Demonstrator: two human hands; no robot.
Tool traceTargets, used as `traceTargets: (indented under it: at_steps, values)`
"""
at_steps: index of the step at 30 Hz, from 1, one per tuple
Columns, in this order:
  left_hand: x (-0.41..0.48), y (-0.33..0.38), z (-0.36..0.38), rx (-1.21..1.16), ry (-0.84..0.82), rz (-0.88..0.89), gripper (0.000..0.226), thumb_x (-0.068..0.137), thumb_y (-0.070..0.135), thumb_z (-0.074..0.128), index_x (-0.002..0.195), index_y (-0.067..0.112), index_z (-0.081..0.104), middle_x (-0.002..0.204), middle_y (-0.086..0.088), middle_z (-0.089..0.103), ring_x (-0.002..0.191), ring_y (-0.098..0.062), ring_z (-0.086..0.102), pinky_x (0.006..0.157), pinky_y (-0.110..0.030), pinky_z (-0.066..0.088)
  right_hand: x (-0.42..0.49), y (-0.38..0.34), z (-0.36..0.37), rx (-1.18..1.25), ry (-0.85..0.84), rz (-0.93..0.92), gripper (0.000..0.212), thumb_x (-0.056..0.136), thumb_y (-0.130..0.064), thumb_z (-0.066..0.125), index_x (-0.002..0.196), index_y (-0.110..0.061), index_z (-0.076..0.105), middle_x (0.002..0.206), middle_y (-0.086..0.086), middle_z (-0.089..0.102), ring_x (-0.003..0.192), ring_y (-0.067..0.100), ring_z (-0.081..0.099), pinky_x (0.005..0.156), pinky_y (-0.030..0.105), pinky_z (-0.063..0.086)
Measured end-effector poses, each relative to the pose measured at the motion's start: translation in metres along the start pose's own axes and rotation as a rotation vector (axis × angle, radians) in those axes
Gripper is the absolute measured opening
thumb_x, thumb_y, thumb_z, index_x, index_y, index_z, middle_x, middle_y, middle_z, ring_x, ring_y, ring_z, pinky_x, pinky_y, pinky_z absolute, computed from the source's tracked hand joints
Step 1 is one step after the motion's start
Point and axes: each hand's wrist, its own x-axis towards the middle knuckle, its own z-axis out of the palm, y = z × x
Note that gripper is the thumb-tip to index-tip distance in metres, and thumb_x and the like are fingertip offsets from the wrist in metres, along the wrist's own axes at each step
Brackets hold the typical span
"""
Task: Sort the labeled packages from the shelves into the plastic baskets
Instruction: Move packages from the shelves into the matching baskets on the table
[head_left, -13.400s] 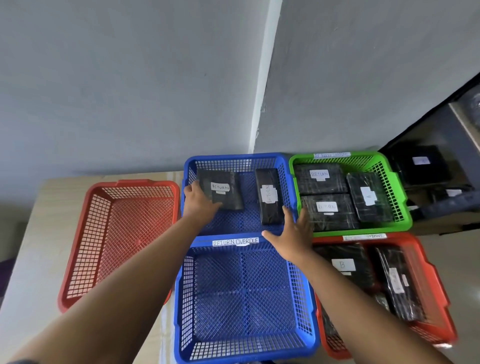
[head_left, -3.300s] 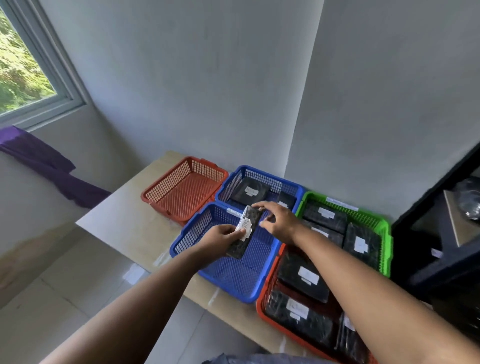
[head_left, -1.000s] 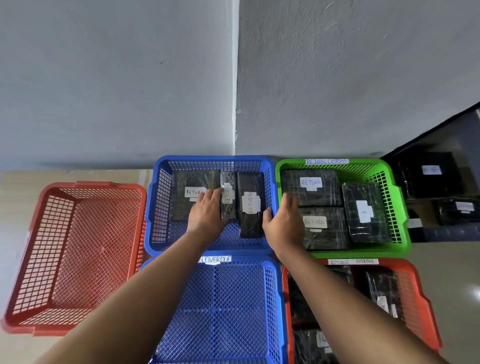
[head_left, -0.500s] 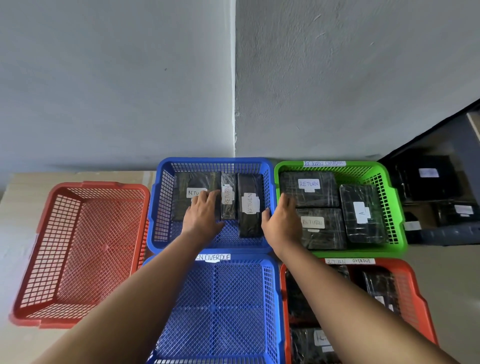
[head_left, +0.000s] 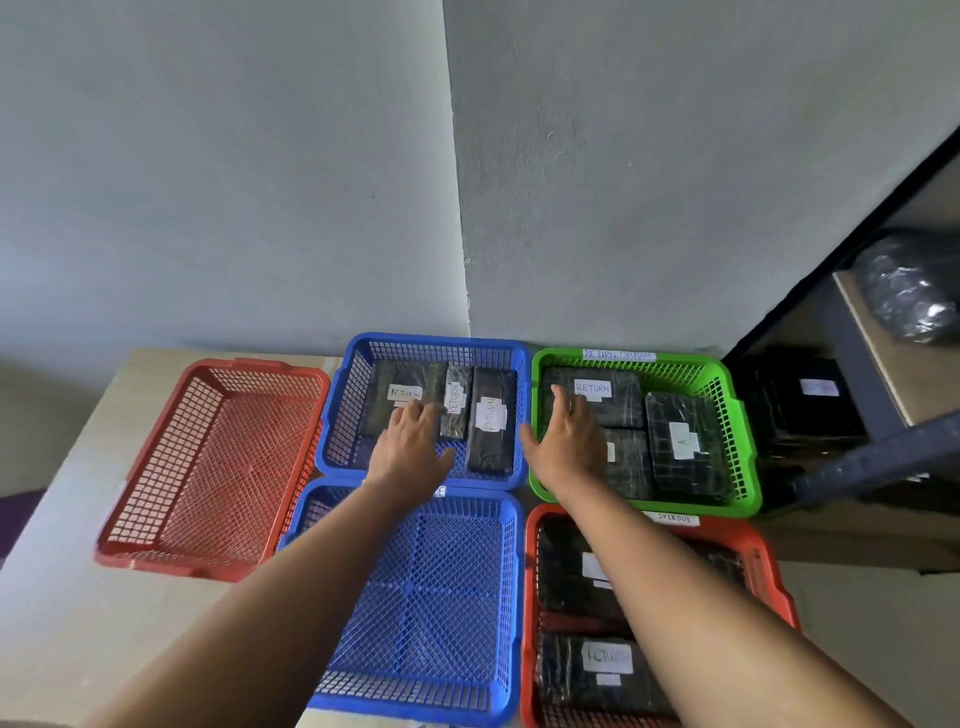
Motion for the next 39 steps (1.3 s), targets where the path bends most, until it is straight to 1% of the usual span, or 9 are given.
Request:
traceTargets:
  at_steps: [7,11,15,21,24,27,30,34,39]
  values:
    - [-0.061,0.041,0.002,-0.006,-0.030,0.109,0.073,0.097,0.041,0.070,0.157,0.028,0.031,0.149,0.003,0.055,0.141,-0.023,0.047,0.115,-0.047,0.047,-0.018,0.025,-0.035,0.003,0.070,-0.069,0.080,0.093,-0.054,0.063,0.158,-0.017,0.036,0.148,0.015,0.049,0.133,0.036,0.048,0.101,0.049,0.048]
    - [-0.095,0.063,-0.001,-0.007,-0.022,0.156,0.062,0.095,0.039,0.071,0.147,0.026,0.040,0.129,0.008,0.065,0.129,-0.019,0.057,0.105,-0.045,0.053,-0.039,0.042,-0.058,0.011,0.087,-0.072,0.081,0.093,-0.055,0.061,0.160,-0.018,0.032,0.155,0.016,0.044,0.142,0.036,0.040,0.112,0.051,0.043]
    - [-0.122,0.086,-0.006,-0.015,-0.024,0.216,0.054,0.097,0.038,0.069,0.145,0.032,0.045,0.124,0.014,0.066,0.122,-0.014,0.059,0.099,-0.044,0.055,-0.065,0.061,-0.084,0.004,0.114,-0.055,0.084,0.095,-0.055,0.059,0.163,-0.018,0.027,0.164,0.017,0.035,0.151,0.038,0.031,0.118,0.053,0.037]
    - [-0.160,0.116,-0.004,-0.073,-0.015,0.332,0.061,0.098,0.041,0.068,0.152,0.031,0.042,0.127,0.014,0.066,0.125,-0.014,0.057,0.102,-0.040,0.052,-0.126,0.096,-0.126,-0.060,0.226,0.002,0.081,0.094,-0.055,0.058,0.161,-0.018,0.032,0.157,0.012,0.043,0.143,0.035,0.038,0.113,0.050,0.040]
    - [-0.190,0.126,0.011,-0.133,-0.015,0.373,0.055,0.097,0.038,0.066,0.147,0.032,0.045,0.127,0.012,0.065,0.123,-0.015,0.057,0.101,-0.038,0.051,-0.169,0.117,-0.139,-0.102,0.241,0.042,0.079,0.095,-0.056,0.058,0.161,-0.021,0.033,0.159,0.011,0.041,0.146,0.033,0.036,0.113,0.049,0.041]
    - [-0.225,0.137,0.032,-0.162,-0.011,0.425,0.047,0.096,0.031,0.064,0.142,0.027,0.053,0.134,0.008,0.062,0.126,-0.017,0.056,0.104,-0.036,0.048,-0.215,0.142,-0.146,-0.198,0.259,0.041,0.077,0.092,-0.056,0.059,0.157,-0.022,0.038,0.150,0.011,0.047,0.137,0.032,0.043,0.106,0.049,0.046]
    - [-0.258,0.148,0.058,-0.149,-0.023,0.487,0.049,0.095,0.038,0.068,0.141,0.027,0.055,0.137,0.007,0.058,0.127,-0.018,0.053,0.106,-0.040,0.049,-0.259,0.169,-0.152,-0.257,0.260,0.038,0.074,0.090,-0.053,0.063,0.154,-0.022,0.044,0.143,0.009,0.051,0.132,0.032,0.046,0.105,0.048,0.046]
    - [-0.295,0.180,0.082,-0.141,-0.078,0.561,0.050,0.094,0.039,0.068,0.140,0.026,0.054,0.138,0.006,0.055,0.130,-0.020,0.050,0.106,-0.037,0.048,-0.299,0.207,-0.169,-0.295,0.300,0.044,0.073,0.087,-0.053,0.063,0.151,-0.022,0.049,0.135,0.008,0.055,0.125,0.032,0.050,0.101,0.048,0.048]
    - [-0.318,0.226,0.088,-0.133,-0.094,0.623,0.050,0.096,0.040,0.067,0.143,0.033,0.053,0.137,0.010,0.052,0.128,-0.014,0.049,0.105,-0.033,0.048,-0.320,0.250,-0.195,-0.252,0.321,0.123,0.069,0.091,-0.054,0.063,0.152,-0.025,0.046,0.143,0.008,0.052,0.132,0.031,0.047,0.106,0.046,0.047]
